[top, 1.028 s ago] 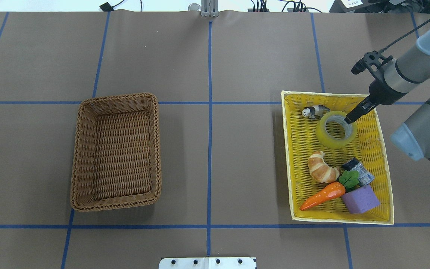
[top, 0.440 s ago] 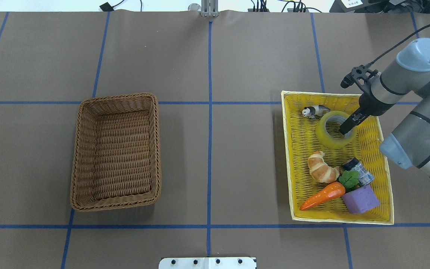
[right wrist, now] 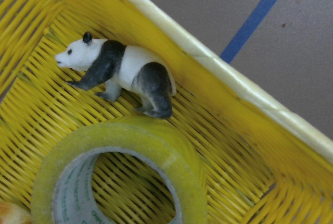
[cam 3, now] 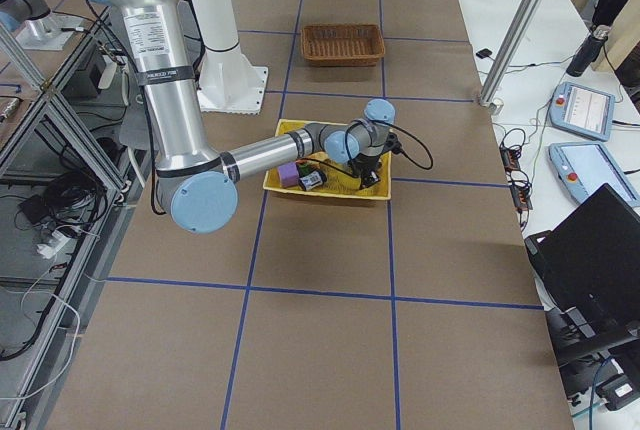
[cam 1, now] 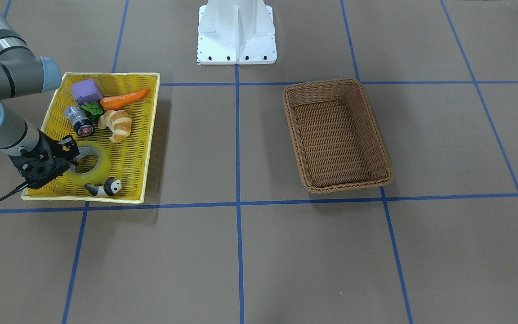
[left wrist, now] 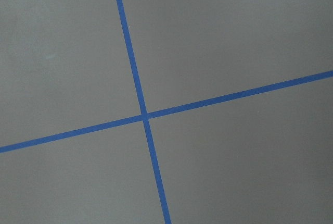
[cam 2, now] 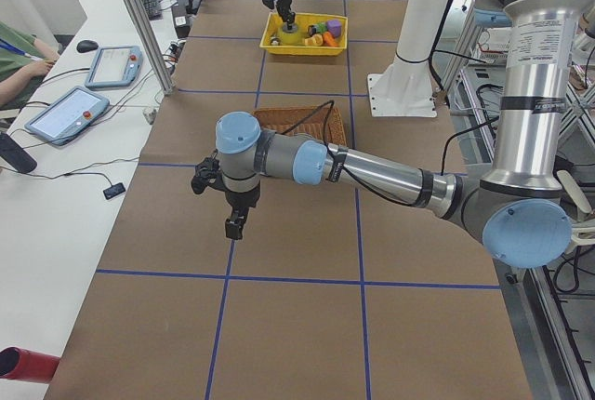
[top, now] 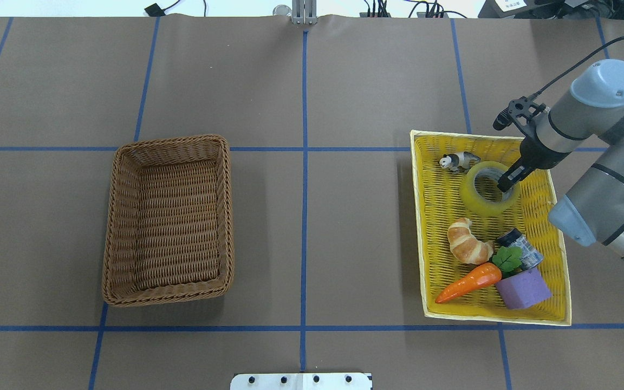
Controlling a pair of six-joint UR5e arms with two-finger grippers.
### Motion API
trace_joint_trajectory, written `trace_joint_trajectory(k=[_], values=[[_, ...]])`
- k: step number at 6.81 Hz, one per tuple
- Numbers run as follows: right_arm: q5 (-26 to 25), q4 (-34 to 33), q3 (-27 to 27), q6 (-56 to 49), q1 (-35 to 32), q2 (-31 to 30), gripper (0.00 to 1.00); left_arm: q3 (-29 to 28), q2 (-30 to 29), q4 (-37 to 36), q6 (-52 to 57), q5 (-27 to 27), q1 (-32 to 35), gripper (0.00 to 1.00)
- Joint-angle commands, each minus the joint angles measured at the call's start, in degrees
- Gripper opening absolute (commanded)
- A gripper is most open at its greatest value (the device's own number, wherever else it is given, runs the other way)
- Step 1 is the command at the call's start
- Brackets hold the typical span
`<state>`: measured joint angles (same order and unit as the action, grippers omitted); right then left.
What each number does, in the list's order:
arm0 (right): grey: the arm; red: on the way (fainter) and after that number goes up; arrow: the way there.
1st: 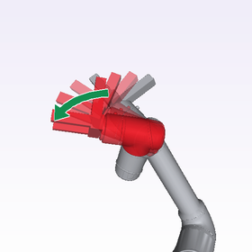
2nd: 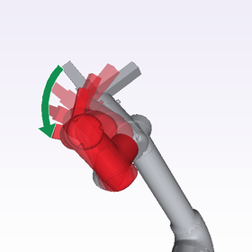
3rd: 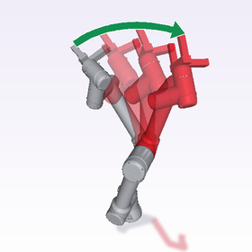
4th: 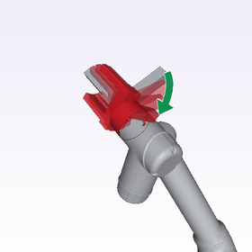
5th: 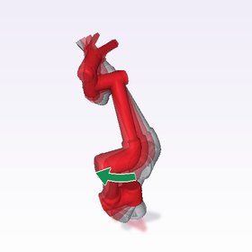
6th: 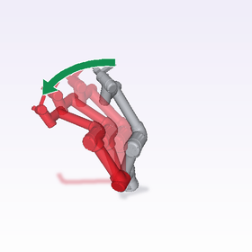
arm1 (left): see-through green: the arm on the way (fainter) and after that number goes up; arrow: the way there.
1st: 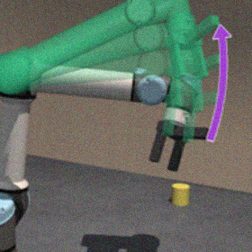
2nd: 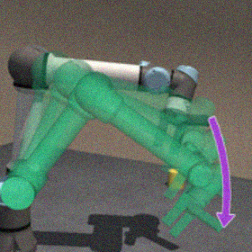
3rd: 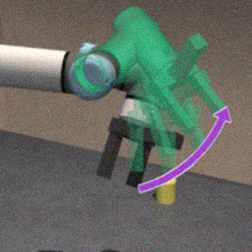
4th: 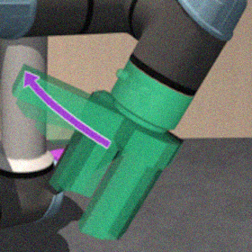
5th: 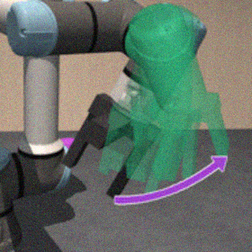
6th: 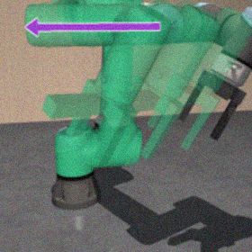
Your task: Move tape to another basket
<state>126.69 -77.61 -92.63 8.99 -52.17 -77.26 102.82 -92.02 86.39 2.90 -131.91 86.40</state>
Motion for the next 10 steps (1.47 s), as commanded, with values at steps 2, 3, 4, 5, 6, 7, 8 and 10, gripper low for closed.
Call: trace_joint_trajectory(k=[2,3,4,5,6,7,8,10], values=[[1.09,0.18,-4.91,0.59,-4.4,-0.96,0.0,0.01,-0.09,0.0,0.0,0.08,0.0,0.98],[6.76,0.18,-5.28,1.38,-7.65,-0.35,0.0,0.1,-0.26,-0.09,-0.08,0.08,0.0,0.98],[10.56,0.35,-6.06,6.52,-9.59,1.48,0.0,0.36,-0.79,-0.09,-0.26,0.08,0.09,0.98],[10.68,0.44,-7.2,13.36,-9.53,5.15,0.0,0.62,-1.75,-0.09,-0.96,-0.01,0.0,0.98],[10.59,0.62,-8.95,20.65,-8.39,8.06,0.0,0.71,-3.41,0.87,-10.19,-0.1,0.0,0.98],[9.99,5.84,-9.32,29.34,-6.47,9.83,0.0,0.28,-4.56,7.75,-22.46,-1.4,-0.52,0.98],[7.98,14.85,-8.8,39.25,-4.62,9.85,0.0,-0.07,-4.48,19.13,-34.07,-4.46,-4.53,0.98],[6.2,29.11,-8.53,56.5,-1.54,9.94,0.0,-0.69,-4.75,40.86,-58.15,-4.67,-8.77,0.98]])
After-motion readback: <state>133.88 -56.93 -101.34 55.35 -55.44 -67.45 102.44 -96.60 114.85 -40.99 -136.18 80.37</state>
